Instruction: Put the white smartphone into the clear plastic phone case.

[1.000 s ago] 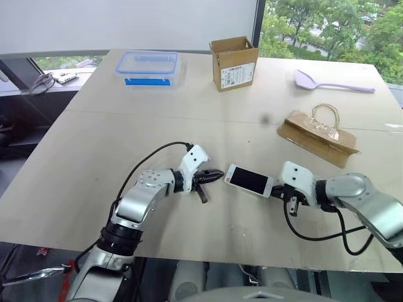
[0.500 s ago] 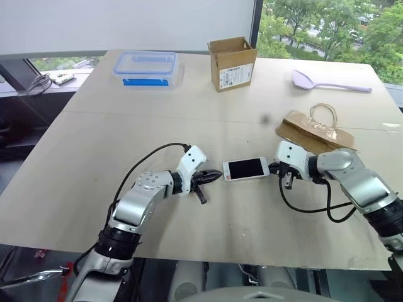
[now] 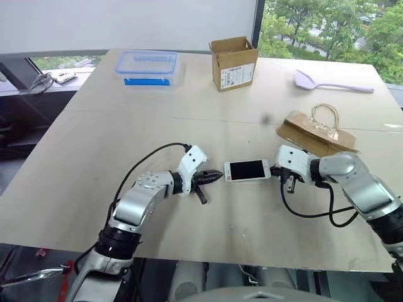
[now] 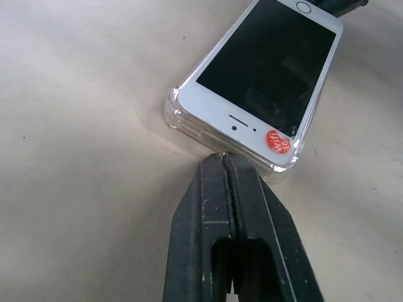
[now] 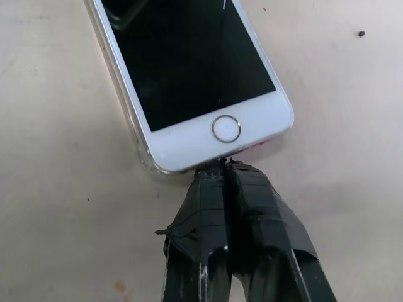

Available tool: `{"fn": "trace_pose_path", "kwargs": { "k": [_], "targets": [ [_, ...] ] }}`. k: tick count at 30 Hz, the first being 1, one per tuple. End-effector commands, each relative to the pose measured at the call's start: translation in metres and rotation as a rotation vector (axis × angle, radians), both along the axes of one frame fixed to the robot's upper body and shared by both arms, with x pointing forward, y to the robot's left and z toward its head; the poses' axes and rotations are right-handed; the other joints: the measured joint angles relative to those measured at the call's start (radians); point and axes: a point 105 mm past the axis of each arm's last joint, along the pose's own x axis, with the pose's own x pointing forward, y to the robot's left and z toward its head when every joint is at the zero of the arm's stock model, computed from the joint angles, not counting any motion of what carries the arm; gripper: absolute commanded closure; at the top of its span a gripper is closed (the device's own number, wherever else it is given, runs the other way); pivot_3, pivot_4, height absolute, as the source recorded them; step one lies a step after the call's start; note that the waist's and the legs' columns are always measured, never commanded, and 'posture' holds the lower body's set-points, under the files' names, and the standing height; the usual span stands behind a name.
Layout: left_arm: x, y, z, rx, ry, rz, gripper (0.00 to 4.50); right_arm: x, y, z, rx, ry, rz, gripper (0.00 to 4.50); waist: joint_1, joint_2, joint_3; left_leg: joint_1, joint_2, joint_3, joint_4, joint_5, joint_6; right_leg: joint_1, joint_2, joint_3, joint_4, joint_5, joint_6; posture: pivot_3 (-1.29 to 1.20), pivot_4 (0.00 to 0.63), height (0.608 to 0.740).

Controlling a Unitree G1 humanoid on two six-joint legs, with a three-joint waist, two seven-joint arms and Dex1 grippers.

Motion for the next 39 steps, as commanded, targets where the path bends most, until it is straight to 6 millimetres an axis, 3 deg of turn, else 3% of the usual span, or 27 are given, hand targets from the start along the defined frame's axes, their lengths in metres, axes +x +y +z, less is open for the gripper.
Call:
{"fn": "trace_pose_path", "kwargs": {
  "k": [1, 9, 19, 28, 32, 35, 39],
  "targets": [
    [0.002, 0.005, 0.005, -0.007, -0.006, 0.005, 4.5, 0.003, -0.015, 0.022, 0.01, -0.066, -0.055, 4.37, 0.003, 0.0, 0.0, 0.0, 0.0, 0.0, 0.0, 0.0, 0.0, 0.0, 0.0, 0.0, 0.0, 0.0, 0.0, 0.0, 0.15, 0.74],
    [0.003, 0.006, 0.004, -0.008, -0.004, 0.007, 4.5, 0.001, 0.0, 0.034, 0.076, -0.088, -0.049, 4.37, 0.004, 0.0, 0.0, 0.0, 0.0, 0.0, -0.001, 0.0, 0.0, -0.001, 0.0, 0.0, 0.0, 0.0, 0.0, 0.0, 0.15, 0.74],
    [0.003, 0.003, 0.003, -0.01, -0.004, -0.011, 4.5, -0.006, 0.038, 0.022, 0.112, -0.046, 0.057, 4.37, -0.003, 0.0, 0.0, 0.001, 0.0, 0.0, -0.001, 0.0, 0.0, -0.001, 0.001, 0.0, 0.0, 0.0, 0.0, 0.0, 0.15, 0.74],
    [0.004, 0.007, 0.001, -0.032, 0.018, 0.019, 4.5, -0.011, 0.025, 0.061, 0.205, -0.057, 0.045, 4.37, -0.002, 0.001, 0.001, 0.0, 0.0, -0.001, -0.001, 0.0, 0.0, 0.0, 0.0, 0.0, 0.0, 0.0, 0.0, 0.0, 0.15, 0.74],
    [0.008, 0.013, 0.004, -0.07, 0.045, 0.056, 4.5, -0.012, 0.048, 0.07, 0.265, -0.054, 0.101, 4.37, -0.01, 0.0, 0.001, 0.0, 0.0, -0.001, -0.001, 0.0, 0.0, 0.0, 0.0, 0.0, 0.0, 0.0, 0.0, 0.0, 0.15, 0.74],
    [0.009, 0.017, 0.006, -0.083, 0.063, 0.071, 4.5, -0.004, 0.078, 0.054, 0.281, -0.042, 0.12, 4.37, -0.015, 0.001, 0.001, 0.001, 0.001, -0.002, -0.001, 0.0, 0.0, 0.0, 0.002, 0.0, 0.002, 0.0, 0.0, 0.0, 0.15, 0.74],
    [0.009, 0.019, 0.007, -0.08, 0.068, 0.071, 4.5, 0.003, 0.095, 0.024, 0.251, 0.01, 0.122, 4.37, -0.009, 0.001, 0.001, 0.0, 0.001, -0.003, -0.001, 0.0, 0.0, 0.0, 0.001, -0.001, 0.002, 0.0, 0.0, 0.0, 0.15, 0.74]
  ]
}}
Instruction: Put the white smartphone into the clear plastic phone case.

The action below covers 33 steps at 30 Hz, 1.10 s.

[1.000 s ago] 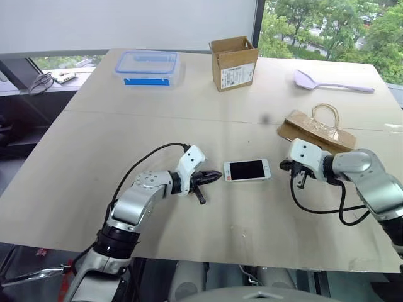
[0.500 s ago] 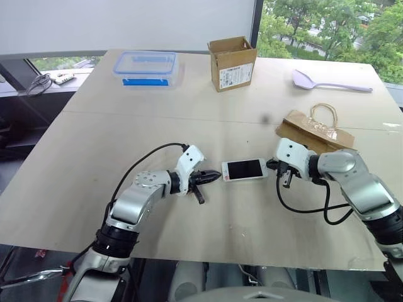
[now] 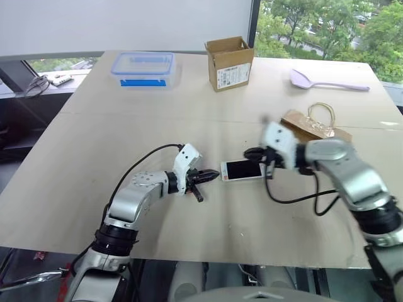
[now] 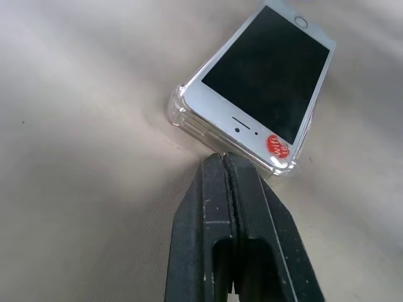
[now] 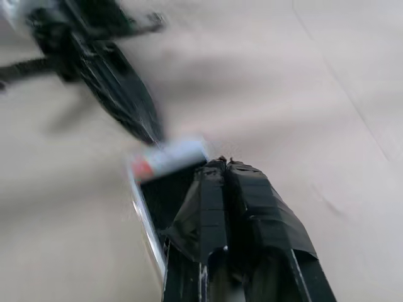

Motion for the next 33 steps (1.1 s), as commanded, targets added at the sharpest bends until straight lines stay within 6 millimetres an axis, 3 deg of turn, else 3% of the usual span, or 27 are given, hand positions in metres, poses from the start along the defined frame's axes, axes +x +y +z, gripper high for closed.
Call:
{"fn": "trace_pose_path", "kwargs": {
  "k": [1, 11, 13, 16, 18, 21, 24, 27, 33],
  "targets": [
    [0.005, 0.007, 0.007, 0.007, -0.018, 0.027, 4.5, 0.008, 0.004, -0.02, -0.058, 0.008, -0.004, 4.37, 0.002, 0.0, 0.0, 0.0, 0.0, 0.001, 0.0, 0.0, 0.0, 0.0, -0.001, 0.0, 0.0, 0.0, 0.0, 0.0, 0.15, 0.74],
    [0.002, -0.001, 0.007, 0.009, -0.024, 0.012, 4.5, 0.006, 0.017, -0.052, -0.144, 0.071, 0.059, 4.37, -0.003, 0.0, -0.001, 0.001, -0.001, 0.001, 0.0, 0.0, 0.0, 0.0, -0.001, 0.001, 0.001, 0.0, 0.0, 0.0, 0.15, 0.74],
    [0.002, -0.001, 0.007, 0.009, -0.026, 0.013, 4.5, 0.009, 0.017, -0.037, -0.077, 0.049, 0.041, 4.37, -0.003, 0.0, -0.001, 0.001, -0.001, 0.001, 0.0, 0.0, 0.0, 0.001, -0.001, 0.001, 0.001, 0.0, 0.0, 0.0, 0.15, 0.74],
    [0.002, -0.001, 0.007, 0.011, -0.026, 0.013, 4.5, 0.007, 0.017, 0.006, 0.097, 0.012, 0.029, 4.37, -0.001, 0.0, 0.0, 0.001, -0.001, 0.001, 0.0, 0.0, 0.0, 0.001, -0.001, 0.001, 0.0, 0.0, 0.0, 0.0, 0.15, 0.74],
    [0.002, -0.001, 0.008, 0.011, -0.027, 0.012, 4.5, 0.004, 0.007, 0.029, 0.142, -0.028, 0.011, 4.37, -0.001, 0.001, 0.0, 0.0, -0.001, 0.001, 0.0, 0.0, 0.0, 0.0, -0.001, 0.001, 0.0, 0.0, 0.0, 0.0, 0.15, 0.74],
    [0.001, -0.003, 0.008, 0.01, -0.029, 0.01, 4.5, 0.002, -0.02, 0.045, 0.13, -0.077, -0.066, 4.37, 0.003, 0.001, 0.0, 0.0, -0.001, 0.001, 0.0, 0.0, 0.0, 0.0, -0.001, 0.001, 0.0, 0.0, 0.0, 0.0, 0.15, 0.74],
    [0.002, -0.005, 0.008, 0.007, -0.031, 0.009, 4.5, 0.007, -0.058, 0.035, 0.011, -0.112, -0.195, 4.37, 0.008, 0.0, 0.0, 0.0, -0.001, 0.001, 0.0, 0.0, 0.0, 0.0, -0.001, 0.0, -0.001, 0.0, 0.0, 0.0, 0.15, 0.74],
    [0.001, -0.008, 0.008, 0.008, -0.034, 0.001, 4.5, 0.008, -0.08, 0.017, -0.074, -0.103, -0.26, 4.37, 0.008, 0.001, 0.0, 0.0, -0.001, 0.002, 0.0, 0.0, 0.0, 0.0, -0.002, 0.001, -0.001, 0.0, 0.0, 0.0, 0.15, 0.74],
    [0.001, -0.013, 0.008, 0.017, -0.041, -0.023, 4.5, 0.009, -0.084, -0.015, -0.192, -0.092, -0.259, 4.37, 0.007, 0.001, 0.0, 0.0, -0.001, 0.002, 0.0, 0.0, 0.0, 0.0, -0.001, 0.001, -0.001, 0.0, 0.0, 0.0, 0.15, 0.74]
  ]
}}
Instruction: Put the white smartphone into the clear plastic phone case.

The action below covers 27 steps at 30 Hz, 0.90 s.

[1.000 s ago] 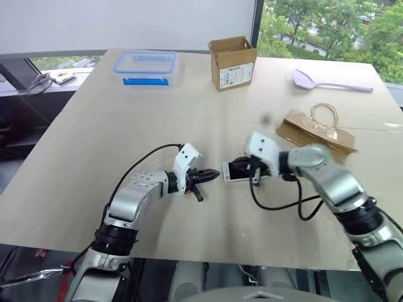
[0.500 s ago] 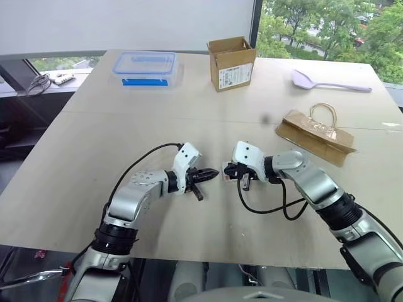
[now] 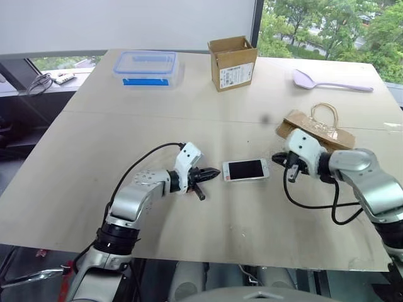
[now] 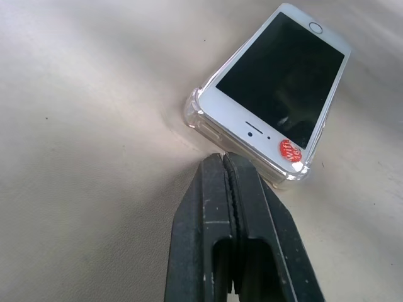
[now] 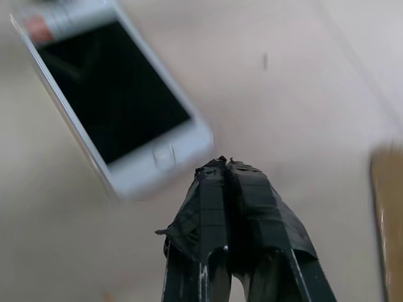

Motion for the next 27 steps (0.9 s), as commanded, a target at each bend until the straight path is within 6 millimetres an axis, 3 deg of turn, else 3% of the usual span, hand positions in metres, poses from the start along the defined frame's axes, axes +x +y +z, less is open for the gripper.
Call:
{"fn": "trace_pose_path", "kwargs": {
  "k": [1, 6, 10, 15, 19, 27],
  "targets": [
    [-0.001, -0.009, 0.006, 0.004, -0.033, -0.037, 4.5, 0.002, 0.01, -0.003, -0.045, -0.047, 0.045, 4.37, 0.001, 0.0, 0.0, 0.0, 0.0, 0.0, 0.0, 0.0, 0.0, 0.0, 0.0, 0.0, 0.0, 0.0, 0.0, 0.0, 0.15, 0.74],
    [-0.001, -0.011, 0.007, 0.008, -0.035, -0.047, 4.5, -0.004, 0.036, -0.006, -0.004, -0.015, 0.134, 4.37, 0.002, 0.0, 0.0, 0.0, 0.0, 0.0, 0.0, 0.0, 0.0, 0.0, 0.0, 0.0, 0.0, 0.0, 0.0, 0.0, 0.15, 0.74],
    [0.0, -0.01, 0.008, 0.009, -0.039, -0.047, 4.5, -0.01, 0.044, -0.007, 0.013, -0.001, 0.163, 4.37, 0.001, 0.0, 0.0, 0.0, 0.0, -0.001, 0.0, 0.0, 0.0, 0.0, 0.0, 0.0, 0.0, 0.0, 0.0, 0.0, 0.15, 0.74],
    [0.006, 0.004, 0.037, -0.06, -0.146, -0.056, 4.5, -0.007, 0.02, 0.004, 0.03, -0.039, 0.053, 4.37, 0.0, 0.0, 0.0, -0.001, 0.0, -0.001, 0.0, 0.0, 0.0, -0.001, 0.0, 0.0, 0.0, 0.0, 0.0, 0.0, 0.15, 0.74],
    [-0.001, -0.006, 0.052, -0.118, -0.161, -0.159, 4.5, -0.01, 0.001, 0.009, 0.051, -0.052, -0.017, 4.37, 0.008, 0.0, 0.0, -0.002, 0.0, 0.0, 0.0, 0.0, 0.0, -0.001, 0.0, 0.0, 0.0, 0.0, 0.0, 0.0, 0.15, 0.74],
    [0.01, -0.033, 0.023, -0.055, -0.12, -0.174, 4.5, -0.017, 0.008, 0.022, 0.159, -0.082, -0.043, 4.37, 0.014, 0.0, 0.001, -0.002, -0.001, 0.0, 0.0, 0.0, 0.0, -0.001, 0.0, 0.0, 0.0, 0.0, 0.0, 0.0, 0.15, 0.74]
  ]
}}
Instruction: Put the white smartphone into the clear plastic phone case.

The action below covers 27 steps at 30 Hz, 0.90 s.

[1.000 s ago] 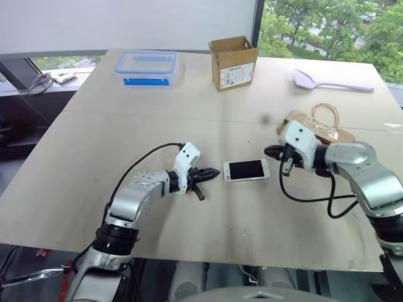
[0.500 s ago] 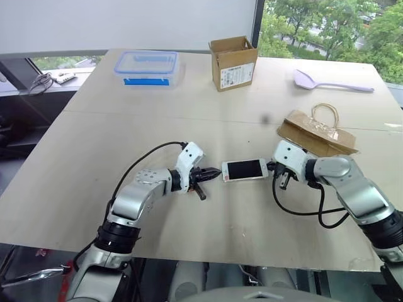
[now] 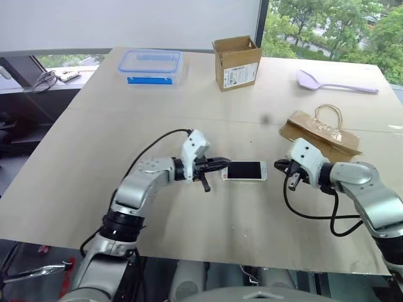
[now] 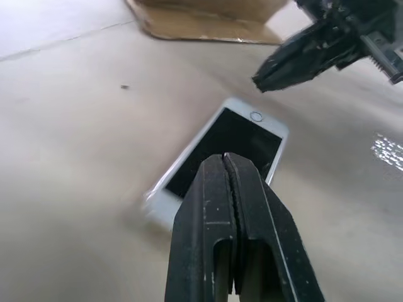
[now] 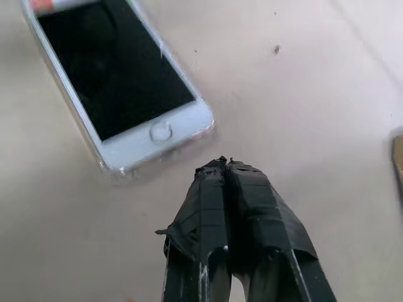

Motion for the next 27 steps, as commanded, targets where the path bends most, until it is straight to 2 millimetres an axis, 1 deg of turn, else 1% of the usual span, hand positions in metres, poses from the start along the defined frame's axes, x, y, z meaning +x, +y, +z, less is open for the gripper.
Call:
{"fn": "trace_pose_path", "kwargs": {
  "k": [1, 7, 12, 14, 17, 20, 21, 24, 27],
  "targets": [
    [0.007, -0.006, -0.005, 0.03, -0.032, 0.008, 4.5, -0.003, 0.006, 0.02, 0.054, -0.068, 0.002, 4.37, -0.001, 0.0, 0.0, 0.0, 0.0, 0.0, 0.0, 0.0, 0.0, 0.0, 0.0, 0.0, 0.0, 0.0, 0.0, 0.0, 0.15, 0.74],
    [0.007, -0.002, -0.024, 0.096, -0.024, 0.0, 4.5, -0.01, 0.018, 0.02, 0.123, -0.047, 0.018, 4.37, 0.001, 0.0, 0.0, 0.0, 0.0, 0.0, 0.0, 0.0, 0.0, 0.0, 0.0, 0.0, 0.0, 0.0, 0.0, 0.0, 0.15, 0.74],
    [0.007, -0.004, -0.029, 0.111, -0.024, -0.003, 4.5, -0.004, 0.028, 0.009, 0.141, -0.006, 0.024, 4.37, 0.0, 0.0, 0.0, 0.0, 0.0, 0.0, 0.0, 0.0, 0.0, 0.0, 0.0, 0.0, 0.0, 0.0, 0.0, 0.0, 0.15, 0.74],
    [0.006, -0.004, -0.031, 0.118, -0.024, -0.003, 4.5, 0.003, 0.028, -0.001, 0.114, 0.029, 0.004, 4.37, 0.0, 0.0, 0.0, 0.001, 0.0, -0.001, 0.0, 0.0, 0.0, 0.001, 0.0, 0.0, 0.0, 0.0, 0.0, 0.0, 0.15, 0.74],
    [0.005, -0.004, -0.033, 0.119, -0.024, 0.007, 4.5, 0.005, 0.025, -0.024, 0.021, 0.109, 0.019, 4.37, 0.001, 0.0, 0.0, 0.001, 0.0, 0.0, 0.001, 0.0, 0.0, 0.001, 0.0, 0.0, 0.0, 0.0, 0.0, 0.0, 0.15, 0.74],
    [0.004, -0.004, -0.034, 0.118, -0.023, 0.013, 4.5, 0.005, 0.025, -0.033, -0.003, 0.165, 0.028, 4.37, 0.0, -0.001, -0.002, 0.002, 0.0, 0.0, 0.001, 0.0, 0.0, 0.002, 0.0, 0.0, 0.0, 0.0, 0.0, 0.0, 0.15, 0.74],
    [0.004, -0.004, -0.034, 0.117, -0.023, 0.016, 4.5, 0.002, 0.022, -0.04, -0.036, 0.2, 0.036, 4.37, 0.0, 0.0, -0.002, 0.002, 0.0, -0.001, 0.001, 0.0, 0.0, 0.002, 0.0, -0.001, 0.0, 0.0, 0.0, 0.0, 0.15, 0.74],
    [0.003, -0.004, -0.034, 0.11, -0.023, 0.029, 4.5, -0.007, 0.014, -0.062, -0.095, 0.385, -0.007, 4.37, 0.0, -0.001, -0.006, 0.004, 0.0, -0.001, 0.001, 0.0, 0.0, 0.004, 0.0, -0.001, 0.0, 0.0, 0.0, 0.0, 0.15, 0.74],
    [0.001, -0.006, -0.034, 0.102, -0.021, 0.036, 4.5, -0.01, 0.009, -0.073, -0.151, 0.449, -0.03, 4.37, 0.001, -0.002, -0.012, 0.005, 0.0, -0.002, 0.001, 0.0, 0.0, 0.006, 0.0, -0.002, 0.0, 0.0, -0.001, 0.0, 0.15, 0.74]
  ]
}}
